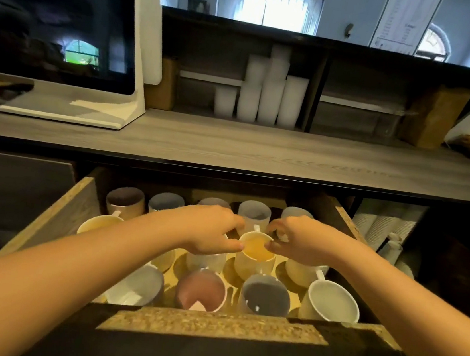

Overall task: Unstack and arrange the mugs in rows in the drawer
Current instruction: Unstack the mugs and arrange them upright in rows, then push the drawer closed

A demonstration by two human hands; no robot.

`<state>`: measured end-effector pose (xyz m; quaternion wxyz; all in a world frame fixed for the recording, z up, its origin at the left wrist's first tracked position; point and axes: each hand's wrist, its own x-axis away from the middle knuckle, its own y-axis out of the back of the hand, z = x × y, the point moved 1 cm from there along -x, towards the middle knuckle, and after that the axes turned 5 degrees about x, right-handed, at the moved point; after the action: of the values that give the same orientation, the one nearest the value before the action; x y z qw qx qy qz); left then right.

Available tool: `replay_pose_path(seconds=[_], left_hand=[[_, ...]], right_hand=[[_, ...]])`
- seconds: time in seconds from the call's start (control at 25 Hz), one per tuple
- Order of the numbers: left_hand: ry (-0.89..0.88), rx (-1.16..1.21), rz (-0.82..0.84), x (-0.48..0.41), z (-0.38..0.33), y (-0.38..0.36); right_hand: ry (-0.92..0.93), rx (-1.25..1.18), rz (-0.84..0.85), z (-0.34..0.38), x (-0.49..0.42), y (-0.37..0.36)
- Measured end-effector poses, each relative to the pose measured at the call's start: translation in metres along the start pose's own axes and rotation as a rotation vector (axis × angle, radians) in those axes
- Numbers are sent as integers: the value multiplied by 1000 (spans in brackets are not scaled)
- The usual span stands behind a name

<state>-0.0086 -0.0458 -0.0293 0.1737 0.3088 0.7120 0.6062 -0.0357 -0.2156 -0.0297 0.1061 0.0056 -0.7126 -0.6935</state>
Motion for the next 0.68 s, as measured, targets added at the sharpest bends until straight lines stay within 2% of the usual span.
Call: replay_pose_path(seconds=[0.12, 0.32, 0.56, 0.68], left_hand=[[28, 63, -73, 46, -7, 4], [60, -158, -219, 112, -15, -9], [137, -179, -301, 148, -10, -46], [206, -234, -359, 143, 2, -57]], right_hand=[[19, -3, -49, 24, 29, 3], [57, -106, -192, 52, 77, -9], [44, 9, -372, 70, 115, -44], [1, 58, -539, 71, 110, -58]])
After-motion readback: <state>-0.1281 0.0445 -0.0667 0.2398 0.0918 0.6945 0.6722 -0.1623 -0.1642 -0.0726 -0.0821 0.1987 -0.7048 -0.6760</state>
